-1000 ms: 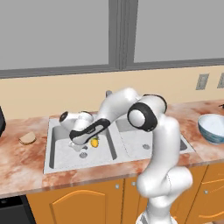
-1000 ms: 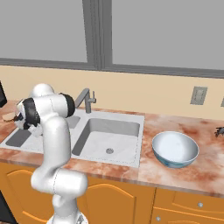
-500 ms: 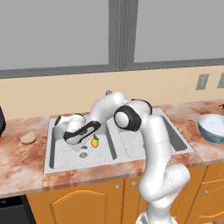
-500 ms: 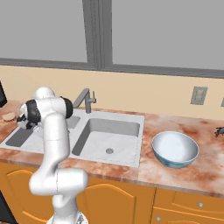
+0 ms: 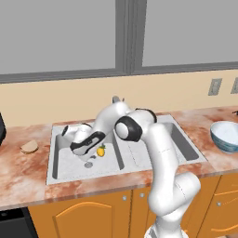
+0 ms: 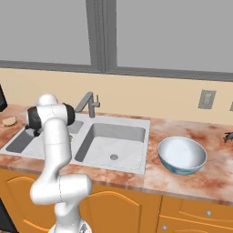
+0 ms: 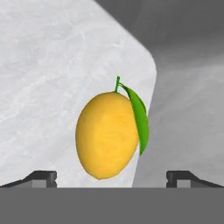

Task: Pick the lemon from the sink and place it in the bowl. Then pick the bowl and place it in the microwave. Then close the microwave door and press the start button.

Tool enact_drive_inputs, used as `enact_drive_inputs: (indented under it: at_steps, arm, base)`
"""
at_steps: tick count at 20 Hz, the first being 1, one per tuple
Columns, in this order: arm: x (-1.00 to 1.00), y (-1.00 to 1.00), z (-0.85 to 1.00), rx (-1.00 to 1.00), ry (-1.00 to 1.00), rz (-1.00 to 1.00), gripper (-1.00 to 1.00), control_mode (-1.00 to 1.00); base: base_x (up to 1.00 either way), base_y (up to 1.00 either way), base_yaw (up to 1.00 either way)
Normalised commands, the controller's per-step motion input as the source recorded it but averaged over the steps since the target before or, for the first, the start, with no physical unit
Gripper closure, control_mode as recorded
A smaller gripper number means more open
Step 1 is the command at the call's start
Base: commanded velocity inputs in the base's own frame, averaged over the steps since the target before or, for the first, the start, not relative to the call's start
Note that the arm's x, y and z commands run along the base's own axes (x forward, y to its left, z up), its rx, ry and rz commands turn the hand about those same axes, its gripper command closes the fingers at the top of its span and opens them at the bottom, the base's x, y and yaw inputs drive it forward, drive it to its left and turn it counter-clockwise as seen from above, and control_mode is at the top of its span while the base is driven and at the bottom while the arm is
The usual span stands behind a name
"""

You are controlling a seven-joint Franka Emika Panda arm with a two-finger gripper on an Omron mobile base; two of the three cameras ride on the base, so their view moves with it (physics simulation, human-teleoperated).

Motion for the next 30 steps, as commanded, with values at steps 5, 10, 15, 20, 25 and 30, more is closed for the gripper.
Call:
enact_drive_inputs:
  at_steps: [5,10,15,20,25,30]
  arm:
    - [0.45,-0.14,-0.27,0.0,-0.04,0.0,-1.0,-1.0]
    - [0.53,0.0,-0.4,0.0,-0.03,0.0,-1.0,-1.0]
    - [-0.03,0.0,-0.22,0.01,-0.02,-0.01,1.0,-1.0]
    - [-0.2,-0.09,-0.11,0.02,0.0,-0.04,1.0,-1.0]
    - [-0.37,0.0,0.03,0.0,-0.06,-0.1,1.0,-1.0]
    - [-0.89,-0.11,0.53,0.0,-0.13,-0.03,1.0,-1.0]
  base:
    - [0.0,0.0,0.0]
    - [0.0,0.0,0.0]
    - [0.0,0.0,0.0]
    - [0.0,0.0,0.0]
    - [0.0,0.0,0.0]
    - [0.0,0.0,0.0]
